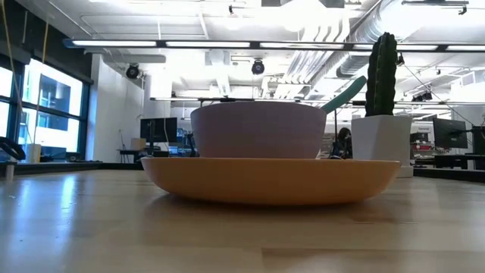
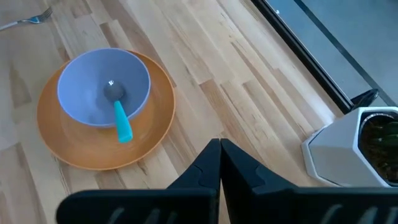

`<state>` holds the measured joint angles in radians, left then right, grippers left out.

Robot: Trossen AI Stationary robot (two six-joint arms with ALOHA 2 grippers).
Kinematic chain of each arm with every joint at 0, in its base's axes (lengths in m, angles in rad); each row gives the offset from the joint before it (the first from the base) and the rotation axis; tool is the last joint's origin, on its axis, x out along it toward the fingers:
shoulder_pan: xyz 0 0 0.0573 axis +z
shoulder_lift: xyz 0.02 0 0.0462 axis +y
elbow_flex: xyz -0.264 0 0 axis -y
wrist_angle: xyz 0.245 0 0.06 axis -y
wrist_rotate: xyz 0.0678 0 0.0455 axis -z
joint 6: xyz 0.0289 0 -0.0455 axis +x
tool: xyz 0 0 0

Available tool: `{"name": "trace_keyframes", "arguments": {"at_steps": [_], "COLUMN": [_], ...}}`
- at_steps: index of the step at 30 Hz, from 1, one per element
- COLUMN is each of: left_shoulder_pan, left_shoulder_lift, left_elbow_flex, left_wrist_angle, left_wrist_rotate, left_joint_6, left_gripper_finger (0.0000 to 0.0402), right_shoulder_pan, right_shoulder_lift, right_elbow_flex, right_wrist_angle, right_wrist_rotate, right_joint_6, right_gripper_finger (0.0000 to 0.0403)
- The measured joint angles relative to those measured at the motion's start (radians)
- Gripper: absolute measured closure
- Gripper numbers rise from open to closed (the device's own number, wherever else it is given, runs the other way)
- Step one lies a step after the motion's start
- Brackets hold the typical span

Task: Set table place
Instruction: Move the orange fork to the left of the orange plate

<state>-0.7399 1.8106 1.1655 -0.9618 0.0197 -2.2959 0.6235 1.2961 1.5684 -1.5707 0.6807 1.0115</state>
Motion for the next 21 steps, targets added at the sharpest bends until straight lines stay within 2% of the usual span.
{"name": "trace_keyframes", "arguments": {"at_steps": [5,14,17,21], "left_shoulder_pan": [0.011,0.049,0.055,0.059], "left_shoulder_lift": [0.054,0.115,0.117,0.118], "left_elbow_flex": [0.0,0.006,0.006,0.007], "left_wrist_angle": [0.032,0.052,0.056,0.068], "left_wrist_rotate": [-0.028,0.014,0.007,-0.033], "left_joint_6": [-0.026,0.005,0.026,0.034], "left_gripper_finger": [0.0186,0.0227,0.0268,0.0366], "right_shoulder_pan": [0.0,0.0,0.0,0.0], "right_shoulder_lift": [0.0,0.0,0.0,0.0], "right_elbow_flex": [0.0,0.0,0.0,0.0], "right_wrist_angle": [0.0,0.0,0.0,0.0], "right_wrist_rotate": [0.0,-0.027,-0.034,-0.035], "right_joint_6": [-0.015,-0.026,-0.029,-0.036], "right_gripper_finger": [0.0403,0.0403,0.0403,0.0403]}}
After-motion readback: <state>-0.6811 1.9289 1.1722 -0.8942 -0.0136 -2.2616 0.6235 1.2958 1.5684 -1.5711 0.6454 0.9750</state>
